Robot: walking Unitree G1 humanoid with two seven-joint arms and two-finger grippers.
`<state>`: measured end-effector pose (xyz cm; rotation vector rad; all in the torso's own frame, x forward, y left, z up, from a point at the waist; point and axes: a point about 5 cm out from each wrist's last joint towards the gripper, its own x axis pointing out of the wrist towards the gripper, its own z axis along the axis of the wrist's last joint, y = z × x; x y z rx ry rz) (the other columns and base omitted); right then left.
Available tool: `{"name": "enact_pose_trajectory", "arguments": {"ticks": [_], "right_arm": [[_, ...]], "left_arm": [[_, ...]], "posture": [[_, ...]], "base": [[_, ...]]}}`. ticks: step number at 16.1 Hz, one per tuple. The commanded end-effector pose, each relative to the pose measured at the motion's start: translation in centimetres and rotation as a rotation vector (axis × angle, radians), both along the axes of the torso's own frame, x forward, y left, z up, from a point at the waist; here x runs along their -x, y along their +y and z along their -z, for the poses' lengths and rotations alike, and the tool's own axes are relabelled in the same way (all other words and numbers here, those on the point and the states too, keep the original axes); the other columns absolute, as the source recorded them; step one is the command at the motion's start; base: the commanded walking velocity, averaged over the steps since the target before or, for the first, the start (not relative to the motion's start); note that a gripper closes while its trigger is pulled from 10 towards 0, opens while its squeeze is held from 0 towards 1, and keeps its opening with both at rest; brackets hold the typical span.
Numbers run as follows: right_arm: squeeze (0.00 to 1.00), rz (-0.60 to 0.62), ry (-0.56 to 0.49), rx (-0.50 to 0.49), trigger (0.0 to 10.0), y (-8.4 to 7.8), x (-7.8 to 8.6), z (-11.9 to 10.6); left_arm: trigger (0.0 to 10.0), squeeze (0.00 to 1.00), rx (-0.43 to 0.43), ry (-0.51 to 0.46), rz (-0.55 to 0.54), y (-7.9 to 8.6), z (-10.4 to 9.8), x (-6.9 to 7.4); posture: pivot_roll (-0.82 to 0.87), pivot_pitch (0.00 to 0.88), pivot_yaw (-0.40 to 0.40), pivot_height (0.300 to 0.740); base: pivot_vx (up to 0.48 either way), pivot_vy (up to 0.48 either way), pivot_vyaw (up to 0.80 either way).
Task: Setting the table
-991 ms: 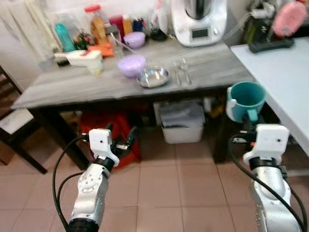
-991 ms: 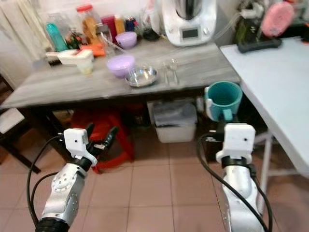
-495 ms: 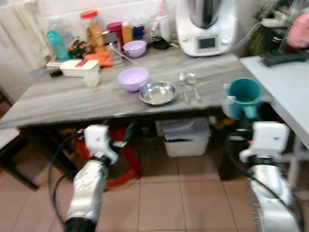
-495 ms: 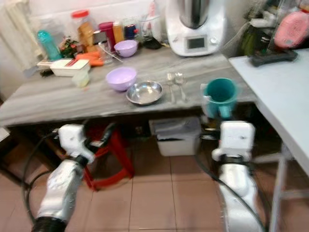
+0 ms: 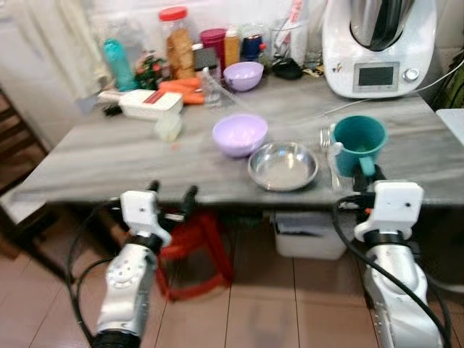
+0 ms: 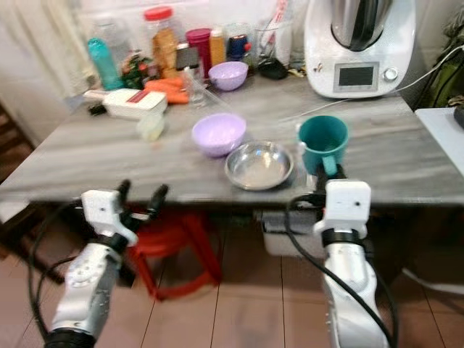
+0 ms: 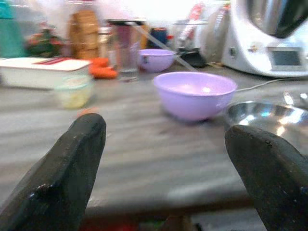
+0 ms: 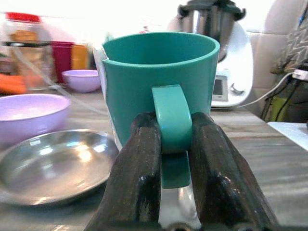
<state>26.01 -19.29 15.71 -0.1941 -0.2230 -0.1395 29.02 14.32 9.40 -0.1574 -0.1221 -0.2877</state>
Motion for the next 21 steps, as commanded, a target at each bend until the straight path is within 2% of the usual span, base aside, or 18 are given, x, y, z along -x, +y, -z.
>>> {"name": "enact_pose_trajectory", "arguments": {"ticks": [1, 5, 7, 9, 11, 14, 16, 21], "right_arm": [[0.00, -0.001, -0.025, -0.002, 10.0, 0.1, -0.1, -0.6], [0.00, 0.009, -0.021, 0.007, 10.0, 0.0, -0.1, -0.6], [0.00, 0.028, -0.016, 0.011, 10.0, -0.2, -0.2, -0.5], [0.00, 0.050, -0.012, 0.018, 10.0, -0.6, -0.3, -0.5], [0.00, 0.084, -0.004, 0.030, 10.0, -1.2, -0.4, -0.4], [0.00, 0.081, 0.002, 0.036, 10.0, -1.5, -0.7, -0.5], [0.00, 0.069, 0.030, 0.042, 10.0, -2.2, -1.1, -0.2], [0.00, 0.105, 0.096, 0.046, 10.0, -4.1, -1.7, 0.4]], "left_arm": [[10.0, 0.00, -0.014, 0.002, -0.002, 0.4, -0.1, 0.0], [10.0, 0.00, -0.007, 0.010, 0.008, 0.3, 0.0, 0.3], [10.0, 0.00, -0.012, 0.008, 0.038, 0.2, 0.1, 0.6], [10.0, 0.00, -0.029, 0.006, 0.120, -0.4, 0.3, 1.4], [10.0, 0.00, -0.035, 0.020, 0.157, -0.2, 0.7, 2.0], [10.0, 0.00, 0.003, 0.034, 0.271, -0.6, 0.6, 2.3], [10.0, 0.00, 0.036, 0.065, 0.407, -1.2, 0.8, 3.1], [10.0, 0.00, 0.053, 0.091, 0.493, -1.4, 1.0, 3.6]], "posture": [[-0.19, 0.000, 0.113, 0.740], [-0.18, 0.000, 0.112, 0.740], [-0.18, 0.000, 0.110, 0.740], [-0.18, 0.000, 0.109, 0.740], [-0.18, 0.000, 0.107, 0.740], [-0.18, 0.000, 0.103, 0.740], [-0.18, 0.000, 0.101, 0.740], [-0.18, 0.000, 0.101, 0.740]], "base": [[0.431, 0.000, 0.00], [0.403, 0.000, 0.00], [0.000, 0.000, 0.00], [0.000, 0.000, 0.00], [0.000, 0.000, 0.00], [0.000, 0.000, 0.00], [0.000, 0.000, 0.00], [0.000, 0.000, 0.00]]}}
